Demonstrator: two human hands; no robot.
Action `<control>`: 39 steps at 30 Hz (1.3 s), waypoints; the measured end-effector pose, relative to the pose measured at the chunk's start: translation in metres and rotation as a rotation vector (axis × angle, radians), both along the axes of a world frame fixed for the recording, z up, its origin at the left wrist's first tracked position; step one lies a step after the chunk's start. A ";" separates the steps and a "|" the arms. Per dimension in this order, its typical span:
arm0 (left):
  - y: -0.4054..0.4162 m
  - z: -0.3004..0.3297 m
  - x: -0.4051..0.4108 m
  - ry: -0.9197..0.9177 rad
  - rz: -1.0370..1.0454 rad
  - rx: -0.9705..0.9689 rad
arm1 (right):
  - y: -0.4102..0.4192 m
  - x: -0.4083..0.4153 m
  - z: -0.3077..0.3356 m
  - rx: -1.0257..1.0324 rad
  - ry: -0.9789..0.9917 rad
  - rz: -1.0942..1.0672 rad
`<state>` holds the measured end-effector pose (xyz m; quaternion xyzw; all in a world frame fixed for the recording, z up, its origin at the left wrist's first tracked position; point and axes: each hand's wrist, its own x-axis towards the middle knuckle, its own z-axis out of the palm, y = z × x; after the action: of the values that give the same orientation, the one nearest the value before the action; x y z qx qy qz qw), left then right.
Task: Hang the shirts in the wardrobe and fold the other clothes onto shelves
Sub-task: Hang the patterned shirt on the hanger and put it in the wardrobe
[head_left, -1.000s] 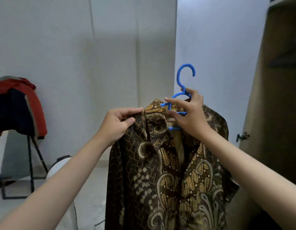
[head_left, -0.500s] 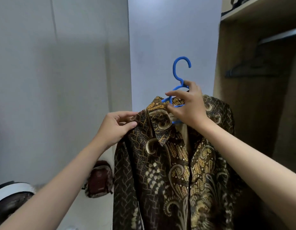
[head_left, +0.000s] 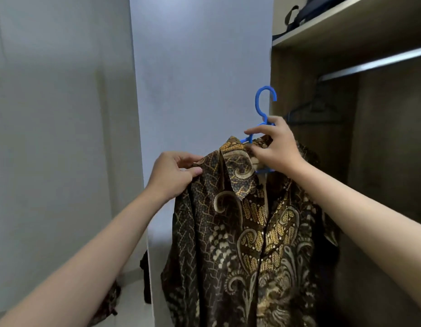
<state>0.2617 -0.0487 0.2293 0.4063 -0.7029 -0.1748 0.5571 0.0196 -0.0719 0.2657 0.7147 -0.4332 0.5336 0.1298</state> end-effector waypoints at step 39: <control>-0.267 0.111 -0.301 -0.060 -0.317 -0.175 | -0.177 -0.274 0.121 -0.059 -0.020 -0.525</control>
<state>-0.0389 -0.3162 0.3405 0.2454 -0.7868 -0.1864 0.5347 -0.2549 -0.2490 0.3867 0.5685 -0.5891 0.5010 0.2805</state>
